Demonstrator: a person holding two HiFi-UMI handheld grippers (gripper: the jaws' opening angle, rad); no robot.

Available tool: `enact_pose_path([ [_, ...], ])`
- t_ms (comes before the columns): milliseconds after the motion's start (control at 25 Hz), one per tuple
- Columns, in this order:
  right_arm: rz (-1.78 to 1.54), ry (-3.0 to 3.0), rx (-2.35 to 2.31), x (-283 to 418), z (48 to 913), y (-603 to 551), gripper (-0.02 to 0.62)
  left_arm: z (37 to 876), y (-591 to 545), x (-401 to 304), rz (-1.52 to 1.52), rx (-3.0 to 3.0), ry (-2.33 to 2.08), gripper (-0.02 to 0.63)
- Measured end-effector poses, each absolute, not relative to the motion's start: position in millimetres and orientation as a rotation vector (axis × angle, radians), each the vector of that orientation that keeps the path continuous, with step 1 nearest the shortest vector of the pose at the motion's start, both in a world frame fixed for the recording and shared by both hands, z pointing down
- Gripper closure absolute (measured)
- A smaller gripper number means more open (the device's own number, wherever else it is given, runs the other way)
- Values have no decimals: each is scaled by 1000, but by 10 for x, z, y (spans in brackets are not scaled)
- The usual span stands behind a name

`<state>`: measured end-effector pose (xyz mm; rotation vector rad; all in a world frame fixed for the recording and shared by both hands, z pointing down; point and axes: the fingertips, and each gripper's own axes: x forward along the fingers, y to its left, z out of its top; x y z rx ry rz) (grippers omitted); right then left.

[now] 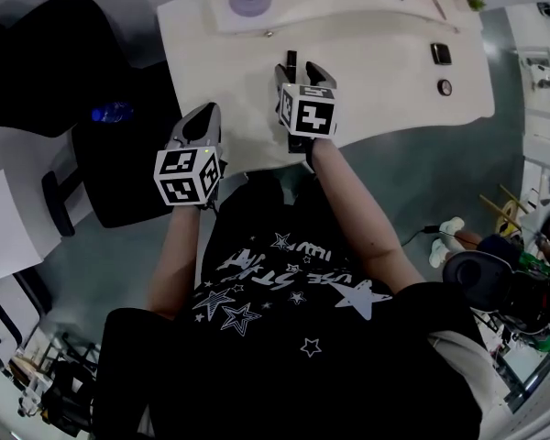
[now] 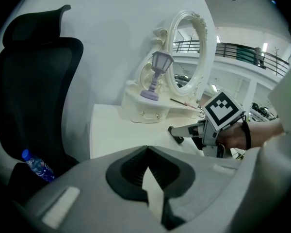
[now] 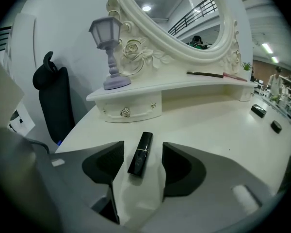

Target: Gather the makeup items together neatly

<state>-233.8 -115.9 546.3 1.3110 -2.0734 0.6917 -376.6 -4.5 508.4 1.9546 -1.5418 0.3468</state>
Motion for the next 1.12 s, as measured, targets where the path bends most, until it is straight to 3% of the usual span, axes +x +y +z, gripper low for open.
enact_pose_path([
  [600, 699, -1955, 1365, -2310, 5656, -1230, 463, 5179, -140, -3745, 380, 1983, -1483, 606],
  [1120, 646, -2027, 1365, -2217, 5418, -1264, 468, 5155, -155, -3659, 369, 2006, -1480, 606],
])
